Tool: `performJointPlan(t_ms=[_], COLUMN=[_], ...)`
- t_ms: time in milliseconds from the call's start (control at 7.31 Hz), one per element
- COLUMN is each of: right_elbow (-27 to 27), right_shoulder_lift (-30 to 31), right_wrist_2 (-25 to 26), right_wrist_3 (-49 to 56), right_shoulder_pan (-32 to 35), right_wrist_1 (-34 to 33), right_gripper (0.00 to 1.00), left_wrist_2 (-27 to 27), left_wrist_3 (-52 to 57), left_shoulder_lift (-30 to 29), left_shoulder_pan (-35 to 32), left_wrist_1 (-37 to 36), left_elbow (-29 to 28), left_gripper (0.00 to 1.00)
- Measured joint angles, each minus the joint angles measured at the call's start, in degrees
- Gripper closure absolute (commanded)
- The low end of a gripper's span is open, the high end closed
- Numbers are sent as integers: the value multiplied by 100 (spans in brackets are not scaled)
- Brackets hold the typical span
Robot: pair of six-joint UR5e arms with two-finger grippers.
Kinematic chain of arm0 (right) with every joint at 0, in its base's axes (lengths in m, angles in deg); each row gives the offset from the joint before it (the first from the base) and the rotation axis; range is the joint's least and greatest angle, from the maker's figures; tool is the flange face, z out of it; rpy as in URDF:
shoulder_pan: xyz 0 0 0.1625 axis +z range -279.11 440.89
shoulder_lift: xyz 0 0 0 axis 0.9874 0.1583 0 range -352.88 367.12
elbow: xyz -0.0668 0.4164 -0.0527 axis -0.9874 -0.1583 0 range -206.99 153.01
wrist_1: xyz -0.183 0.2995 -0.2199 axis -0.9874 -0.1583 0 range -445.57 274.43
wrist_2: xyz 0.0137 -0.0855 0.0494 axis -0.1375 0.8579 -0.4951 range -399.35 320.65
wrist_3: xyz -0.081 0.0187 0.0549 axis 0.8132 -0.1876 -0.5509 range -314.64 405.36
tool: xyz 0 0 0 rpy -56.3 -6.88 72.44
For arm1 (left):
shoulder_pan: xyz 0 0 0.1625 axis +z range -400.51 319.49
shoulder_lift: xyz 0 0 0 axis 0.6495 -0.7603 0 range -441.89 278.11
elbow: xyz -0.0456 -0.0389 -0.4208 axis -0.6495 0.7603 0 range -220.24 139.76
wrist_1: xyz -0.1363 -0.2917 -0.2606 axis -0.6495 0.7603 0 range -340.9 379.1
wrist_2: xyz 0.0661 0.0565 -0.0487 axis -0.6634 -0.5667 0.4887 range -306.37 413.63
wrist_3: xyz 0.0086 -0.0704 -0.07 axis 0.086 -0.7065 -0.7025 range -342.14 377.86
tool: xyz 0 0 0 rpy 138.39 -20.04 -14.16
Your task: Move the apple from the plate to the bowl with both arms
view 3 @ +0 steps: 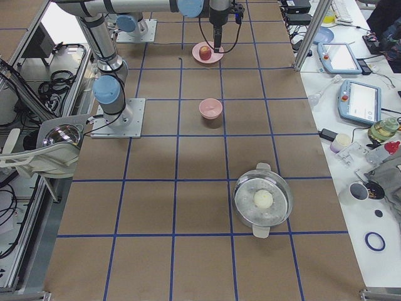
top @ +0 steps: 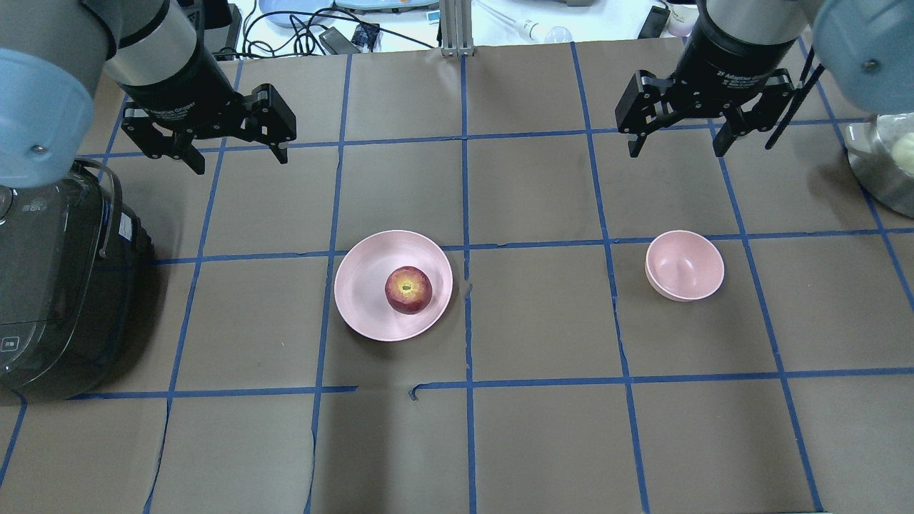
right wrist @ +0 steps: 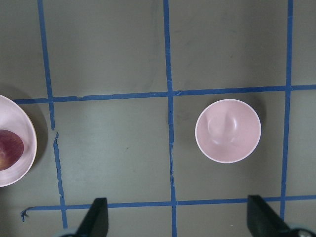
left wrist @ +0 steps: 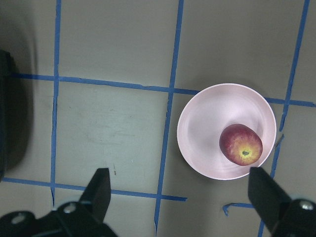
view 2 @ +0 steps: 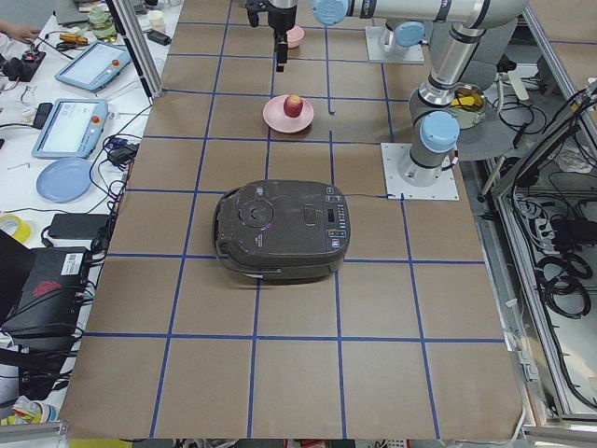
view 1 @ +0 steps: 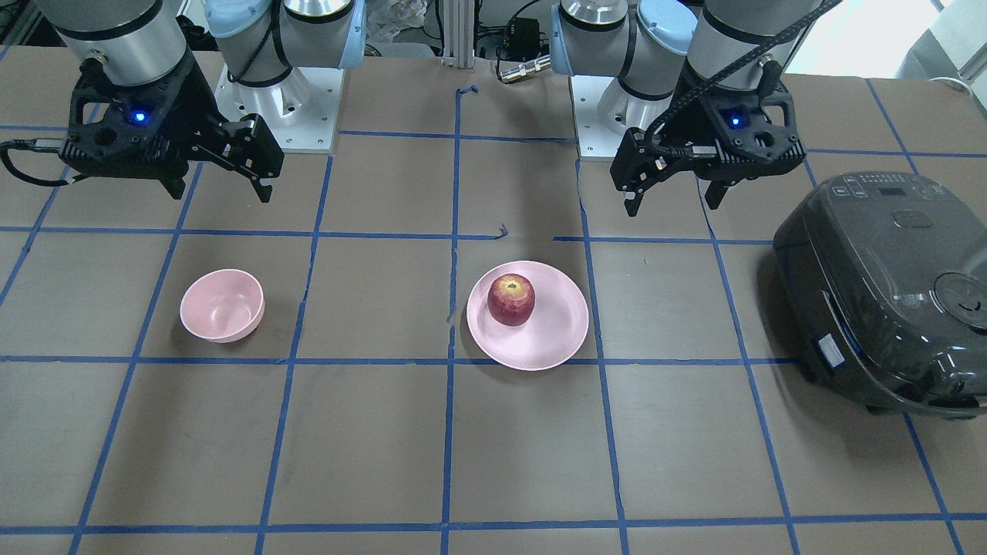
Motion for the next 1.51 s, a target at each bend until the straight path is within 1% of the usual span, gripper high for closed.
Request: performJointPlan(t_ms=[1232, 1505], right_elbow=[6, 8], right_shoulder_lift=[0, 0], right_wrist_2=[-6, -6], right_wrist_3=[0, 0], right_shoulder_pan=[1, -3], right_wrist_1=[1, 7], right_gripper=[0, 0], left_wrist_2=[6, 1], left_wrist_3=[-21, -121], left_shoulder_lift=[-27, -140], left_shoulder_pan=[-15, -67], left_wrist_1=[-12, -27], left_elbow=[20, 64], left_gripper=[0, 0])
